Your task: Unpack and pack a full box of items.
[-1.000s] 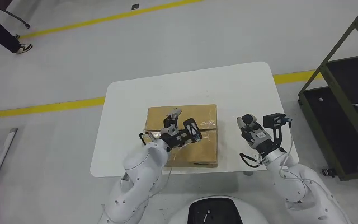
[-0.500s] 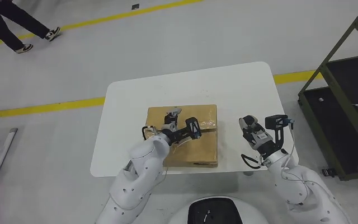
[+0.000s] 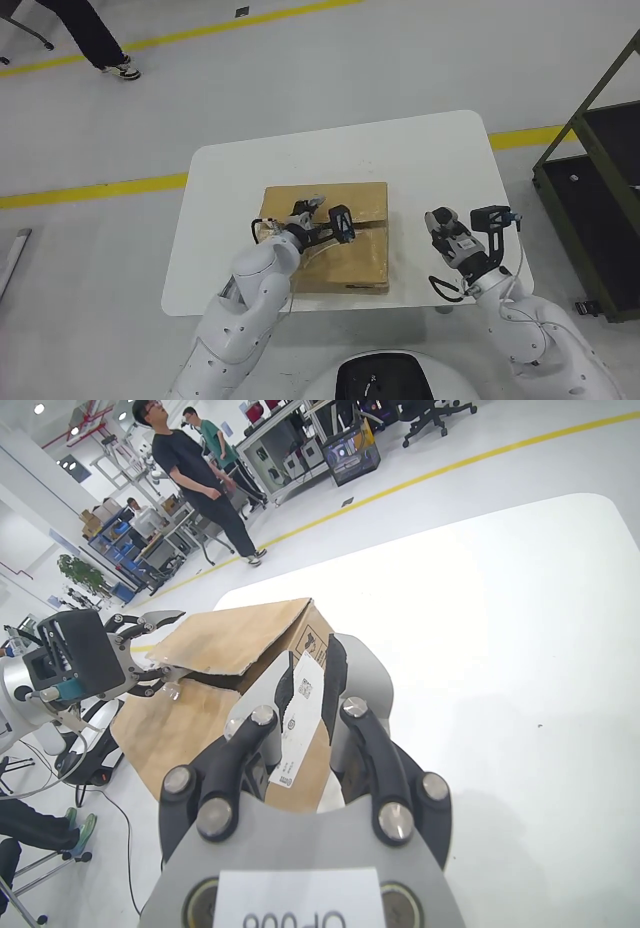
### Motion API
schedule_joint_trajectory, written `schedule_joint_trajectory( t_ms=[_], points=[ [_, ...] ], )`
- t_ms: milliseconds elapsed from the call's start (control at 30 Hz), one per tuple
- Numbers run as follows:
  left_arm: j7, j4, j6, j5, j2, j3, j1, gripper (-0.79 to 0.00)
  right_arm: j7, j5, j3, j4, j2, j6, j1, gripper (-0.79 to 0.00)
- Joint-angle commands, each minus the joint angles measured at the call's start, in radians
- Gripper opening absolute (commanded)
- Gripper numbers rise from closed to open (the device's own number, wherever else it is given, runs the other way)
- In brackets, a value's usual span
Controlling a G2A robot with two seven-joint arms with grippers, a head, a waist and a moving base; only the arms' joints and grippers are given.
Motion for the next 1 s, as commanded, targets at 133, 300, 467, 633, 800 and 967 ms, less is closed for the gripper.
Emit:
schedule_joint_trajectory(
  t_ms=[133,300,467,633,800,967],
  points=[
    [0.011,-0.025,0.004,-0.006,-0.002,-0.003,0.015,-0.785,0.000,-0.001,-0.001,0.003,0.001,0.001,0.002,-0.622],
    [-0.007,-0.076,0.007,-0.022,-0.003,-0.012,0.050,-0.785,-0.002,0.000,-0.001,0.001,0.001,0.004,-0.001,-0.625],
    [-0.022,-0.121,0.001,-0.038,-0.003,-0.021,0.075,-0.680,-0.004,0.001,0.000,-0.004,0.002,0.006,-0.007,-0.622],
    [-0.019,-0.130,-0.006,-0.024,-0.008,-0.019,0.038,0.000,-0.003,0.001,0.002,-0.015,0.003,0.006,-0.013,-0.606],
    [0.006,-0.096,0.005,0.000,-0.020,0.005,-0.055,0.000,-0.002,0.001,0.010,-0.028,0.005,0.004,-0.022,-0.603],
    [0.037,0.000,0.045,0.015,-0.042,0.047,-0.186,0.000,-0.003,0.000,0.020,-0.039,0.007,0.003,-0.035,-0.600]
  ],
)
